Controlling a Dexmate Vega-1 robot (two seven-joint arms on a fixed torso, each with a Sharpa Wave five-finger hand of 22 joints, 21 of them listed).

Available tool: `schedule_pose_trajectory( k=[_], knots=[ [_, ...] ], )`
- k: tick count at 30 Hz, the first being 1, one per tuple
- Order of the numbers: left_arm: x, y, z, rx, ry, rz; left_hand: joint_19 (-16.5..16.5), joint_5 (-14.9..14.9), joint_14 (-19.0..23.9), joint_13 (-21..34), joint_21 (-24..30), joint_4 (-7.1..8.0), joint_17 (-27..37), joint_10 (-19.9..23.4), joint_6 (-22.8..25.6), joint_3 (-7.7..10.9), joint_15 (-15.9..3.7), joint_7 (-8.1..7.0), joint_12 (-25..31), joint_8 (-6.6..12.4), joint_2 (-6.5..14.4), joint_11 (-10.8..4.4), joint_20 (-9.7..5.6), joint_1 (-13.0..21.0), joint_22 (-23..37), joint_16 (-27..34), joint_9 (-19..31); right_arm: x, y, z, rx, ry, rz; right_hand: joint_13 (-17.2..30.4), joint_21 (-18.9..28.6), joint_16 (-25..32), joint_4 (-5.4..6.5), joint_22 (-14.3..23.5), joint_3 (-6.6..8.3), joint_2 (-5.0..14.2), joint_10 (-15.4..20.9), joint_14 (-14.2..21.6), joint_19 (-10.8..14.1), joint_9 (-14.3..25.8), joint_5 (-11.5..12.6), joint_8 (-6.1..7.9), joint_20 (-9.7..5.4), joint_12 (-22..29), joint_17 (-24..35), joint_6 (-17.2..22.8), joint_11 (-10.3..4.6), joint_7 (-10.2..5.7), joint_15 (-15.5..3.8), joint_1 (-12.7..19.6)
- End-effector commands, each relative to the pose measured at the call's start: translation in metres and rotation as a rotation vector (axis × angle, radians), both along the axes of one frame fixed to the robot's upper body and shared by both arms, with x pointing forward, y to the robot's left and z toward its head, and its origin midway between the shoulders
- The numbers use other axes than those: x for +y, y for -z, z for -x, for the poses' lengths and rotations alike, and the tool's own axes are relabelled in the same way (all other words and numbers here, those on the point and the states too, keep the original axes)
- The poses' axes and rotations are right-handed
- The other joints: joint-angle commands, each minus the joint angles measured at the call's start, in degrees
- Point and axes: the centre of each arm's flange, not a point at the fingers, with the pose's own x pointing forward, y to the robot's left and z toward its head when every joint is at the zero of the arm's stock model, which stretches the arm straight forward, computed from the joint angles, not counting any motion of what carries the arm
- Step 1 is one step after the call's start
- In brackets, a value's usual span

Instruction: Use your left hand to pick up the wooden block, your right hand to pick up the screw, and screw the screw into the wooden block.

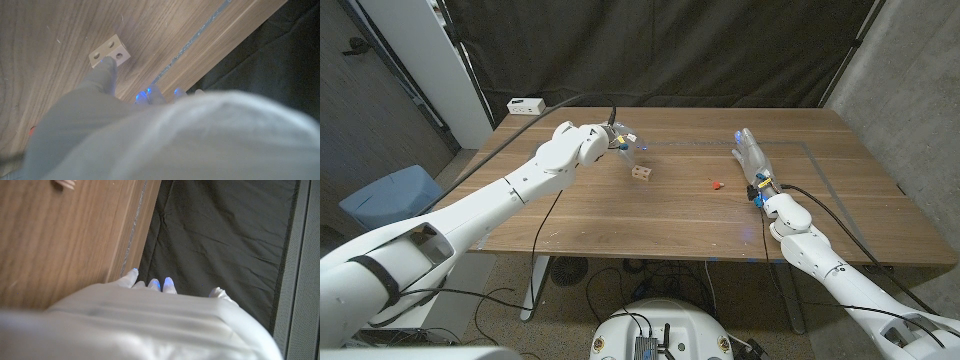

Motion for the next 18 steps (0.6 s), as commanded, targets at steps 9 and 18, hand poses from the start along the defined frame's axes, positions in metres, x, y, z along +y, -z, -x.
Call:
schedule_pose_trajectory(
  k=[9,18],
  knots=[
    [-0.008,0.017,-0.011,0.027,-0.003,0.009,0.7,0.1,0.5,0.2,-0.2,0.06,0.0,0.6,-0.3,-0.42,0.00,-0.18,0.2,-0.21,-0.3,-0.02,0.14,-0.2,0.1,0.1,0.2,0.000,0.006,-0.003,0.013,-0.001,-0.011,0.1,0.2,0.4,-0.37,0.2,0.28,-0.03,-0.3,-0.7,-0.2,0.2,0.6,0.19,-2.28,0.2,0.3,0.0,0.23,0.42,-1.49,-0.2],
    [-0.007,0.026,-0.009,0.008,0.008,0.027,1.1,0.1,1.5,0.3,-0.3,0.10,0.1,1.8,0.4,-0.77,-0.14,-0.13,0.6,0.05,-0.1,-0.08,0.16,-0.3,0.1,0.4,0.2,-0.002,0.009,-0.001,0.016,0.005,-0.019,0.1,0.2,0.4,-0.45,0.2,0.29,-0.02,-0.2,-0.6,-0.2,0.2,0.6,0.17,-2.29,0.2,0.3,-0.1,0.17,0.42,-1.53,-0.3]
  ],
)
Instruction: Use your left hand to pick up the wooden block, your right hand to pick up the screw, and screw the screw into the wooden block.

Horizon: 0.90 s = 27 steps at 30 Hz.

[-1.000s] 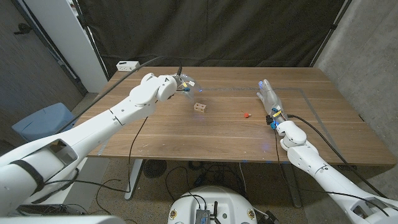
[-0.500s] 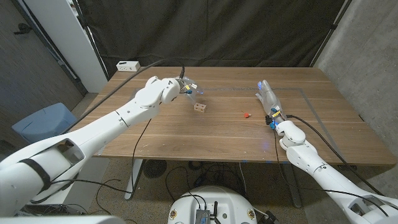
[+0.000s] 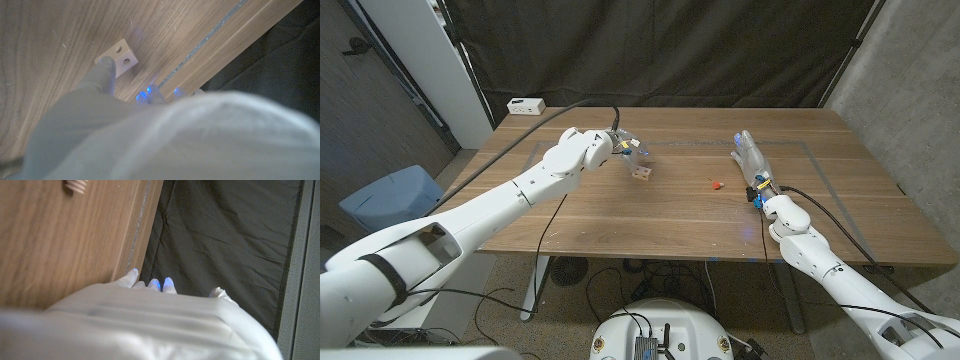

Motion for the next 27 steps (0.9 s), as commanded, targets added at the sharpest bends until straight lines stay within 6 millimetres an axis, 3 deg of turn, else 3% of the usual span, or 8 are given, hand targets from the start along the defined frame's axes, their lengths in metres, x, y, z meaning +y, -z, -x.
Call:
schedule_pose_trajectory(
  k=[1,27],
  knots=[
    [-0.001,0.013,0.000,-0.015,0.008,0.017,0.4,0.1,1.0,0.2,-0.3,0.15,0.1,1.3,0.8,-0.38,-0.22,0.09,0.6,0.33,0.1,-0.09,0.09,-0.1,0.1,0.4,0.2,-0.002,0.005,0.002,0.004,0.006,-0.013,0.1,0.2,0.4,-0.45,0.2,0.30,-0.02,-0.3,-0.6,-0.2,0.2,0.6,0.16,-2.29,0.2,0.3,-0.1,0.18,0.44,-1.54,-0.3],
    [0.004,0.032,-0.007,-0.061,0.033,0.027,1.8,0.3,2.9,0.3,-0.2,-0.57,0.1,3.2,2.3,-0.21,-1.55,-0.05,0.9,0.56,0.9,-0.55,-0.05,2.5,0.1,0.4,0.3,-0.003,0.015,0.007,0.012,0.014,-0.030,0.1,0.3,0.5,-0.61,0.2,0.33,0.05,-0.2,-0.7,-0.2,0.2,0.6,0.20,-2.32,0.2,0.3,-0.1,0.15,0.43,-1.60,-0.3]
  ],
)
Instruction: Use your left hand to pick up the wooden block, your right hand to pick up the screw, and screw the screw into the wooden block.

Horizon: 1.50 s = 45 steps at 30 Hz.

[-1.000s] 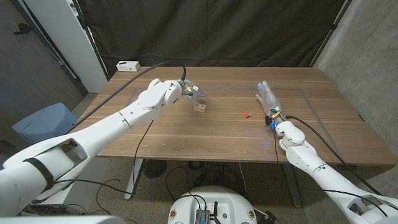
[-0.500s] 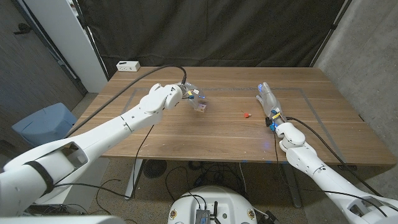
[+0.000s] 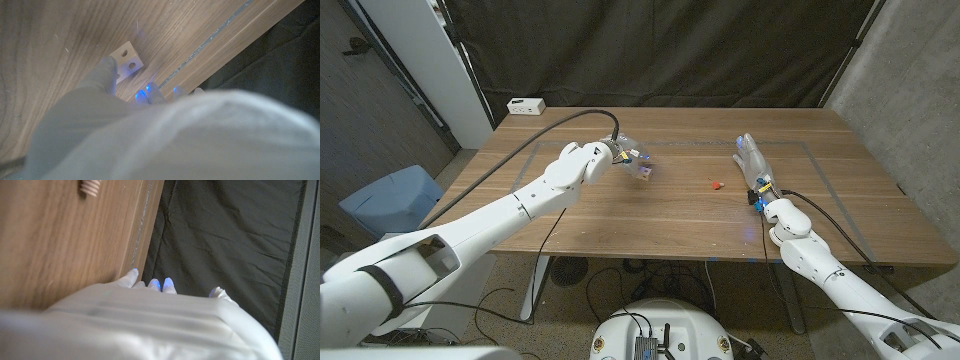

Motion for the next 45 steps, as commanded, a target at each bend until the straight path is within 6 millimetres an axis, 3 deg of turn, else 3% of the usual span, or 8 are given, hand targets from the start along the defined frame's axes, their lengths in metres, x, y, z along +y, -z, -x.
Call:
schedule_pose_trajectory(
  k=[1,45],
  knots=[
    [0.002,0.009,-0.004,-0.005,0.011,-0.003,0.5,0.3,0.6,0.3,0.2,-0.34,0.1,0.6,0.3,0.00,-0.22,0.04,0.2,0.28,0.1,0.03,0.16,0.7,0.1,0.2,0.3,0.000,0.005,0.003,0.004,0.005,-0.010,0.1,0.3,0.5,-0.38,0.2,0.08,0.05,-0.2,-0.7,-0.2,0.2,0.2,0.19,-2.32,0.2,0.3,0.2,0.15,0.09,-1.62,-0.3],
    [0.006,0.021,-0.010,-0.010,0.053,-0.029,3.7,0.0,3.4,0.8,0.2,-0.20,0.1,2.9,1.7,-0.06,-1.64,0.04,0.5,0.41,1.3,0.09,0.19,4.4,0.0,0.2,0.4,0.005,0.017,0.005,0.016,0.004,-0.031,0.1,0.3,0.5,-0.60,0.2,0.12,0.14,-0.2,-0.7,-0.2,0.2,0.3,0.27,-2.28,0.2,0.3,0.4,0.03,-0.24,-1.27,-0.5]
  ],
)
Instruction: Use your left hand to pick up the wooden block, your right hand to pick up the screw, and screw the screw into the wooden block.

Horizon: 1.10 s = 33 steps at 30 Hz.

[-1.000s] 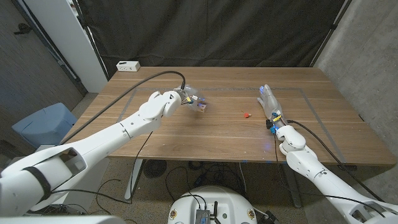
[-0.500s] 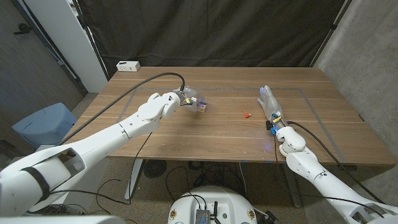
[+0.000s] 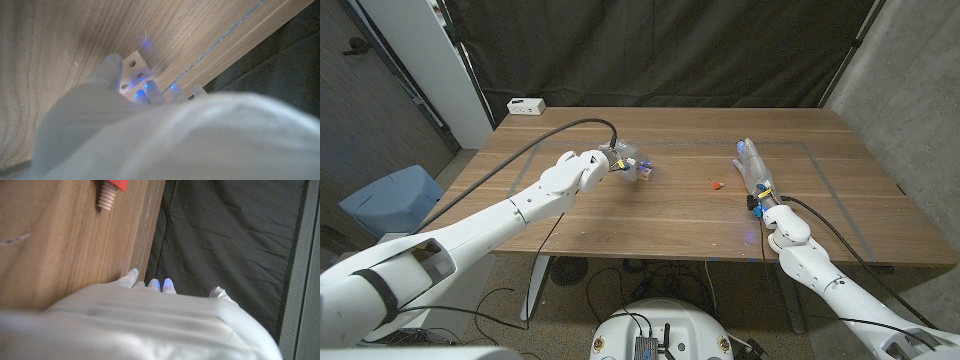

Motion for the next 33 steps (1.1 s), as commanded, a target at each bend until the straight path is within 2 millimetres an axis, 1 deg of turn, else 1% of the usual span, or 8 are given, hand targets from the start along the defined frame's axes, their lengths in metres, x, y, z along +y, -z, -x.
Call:
schedule_pose_trajectory(
  k=[1,4,9,15,17,26,33],
  knots=[
    [-0.0014,0.0026,-0.0016,-0.013,0.012,-0.013,0.6,0.0,0.7,0.3,0.2,-0.03,0.1,0.8,1.0,-0.25,-0.11,0.04,0.6,0.44,0.0,-0.04,0.28,0.6,0.2,0.2,0.1,0.0028,0.0057,-0.0009,0.009,-0.003,-0.009,0.1,0.3,0.5,-0.37,0.2,-0.12,0.14,-0.2,-0.7,-0.3,0.2,0.3,0.26,-2.28,0.2,0.3,0.1,0.01,-0.06,-1.25,-0.5],
    [-0.0023,0.0028,-0.0025,-0.021,0.017,-0.012,0.7,0.0,0.9,0.3,0.2,0.00,0.1,0.7,1.2,-0.31,-0.31,0.05,0.5,0.48,0.0,-0.05,0.27,0.7,0.2,0.2,0.1,0.0024,0.0057,-0.0009,0.008,0.000,-0.010,0.1,0.3,0.5,-0.39,0.2,-0.12,0.15,-0.2,-0.7,-0.2,0.2,0.3,0.25,-2.29,0.2,0.3,0.1,-0.01,-0.04,-1.27,-0.5],
    [-0.0043,0.0020,-0.0051,-0.029,0.025,-0.017,1.5,0.0,1.7,0.4,0.2,0.06,0.1,1.5,2.6,-0.64,-1.08,0.13,0.7,0.67,-0.1,-0.15,0.22,1.0,0.2,0.2,0.1,0.0008,0.0063,-0.0004,0.010,0.007,-0.014,0.2,0.3,0.5,-0.45,0.2,-0.10,0.17,0.5,-0.7,-0.3,0.2,0.3,0.26,-2.29,0.4,0.3,0.1,0.37,-0.03,-1.24,-0.6],
    [-0.0072,0.0007,-0.0064,-0.039,0.038,-0.023,2.2,0.0,2.1,0.5,0.1,0.14,0.1,1.7,4.2,-1.09,-1.61,0.21,0.6,0.85,-0.3,-0.19,0.27,1.3,0.2,0.1,0.1,-0.0006,0.0083,-0.0005,0.011,0.010,-0.021,0.2,0.3,0.5,-0.48,0.2,-0.10,0.17,0.5,-0.7,-0.2,0.2,0.3,0.26,-2.28,0.4,0.3,0.1,0.41,0.01,-1.31,-0.6],
    [-0.0080,0.0006,-0.0065,-0.038,0.040,-0.024,2.4,0.0,2.3,0.5,0.1,0.17,0.1,2.1,4.9,-1.27,-2.07,0.23,0.7,0.91,-0.4,-0.24,0.27,1.3,0.2,0.1,0.1,-0.0009,0.0090,-0.0006,0.012,0.010,-0.021,0.2,0.3,0.5,-0.49,0.2,-0.10,0.16,0.6,-0.7,-0.2,0.2,0.3,0.26,-2.27,0.4,0.3,0.1,0.42,0.02,-1.33,-0.6],
    [-0.0094,0.0020,-0.0053,-0.046,0.045,-0.033,3.1,0.0,2.8,0.6,0.2,0.27,0.1,2.6,5.9,-1.71,-2.78,0.28,0.7,0.85,-0.5,-0.31,0.22,1.3,0.2,0.1,0.1,-0.0023,0.0128,-0.0012,0.014,0.013,-0.029,0.2,0.3,0.5,-0.53,0.2,-0.11,0.15,0.5,-0.7,-0.2,0.2,0.3,0.26,-2.25,0.4,0.4,0.1,0.34,-0.01,-1.34,-0.6],
    [-0.0093,0.0054,-0.0055,-0.054,0.045,-0.037,4.4,0.0,4.4,1.0,0.2,0.27,0.2,4.5,8.0,-2.34,-3.51,0.24,1.2,0.86,-0.6,-0.31,0.25,1.8,0.2,0.3,0.2,-0.0028,0.0151,-0.0014,0.018,0.016,-0.032,0.2,0.3,0.5,-0.56,0.2,-0.11,0.15,0.6,-0.7,-0.3,0.2,0.3,0.27,-2.26,0.4,0.4,0.1,0.38,-0.05,-1.37,-0.7]
  ],
)
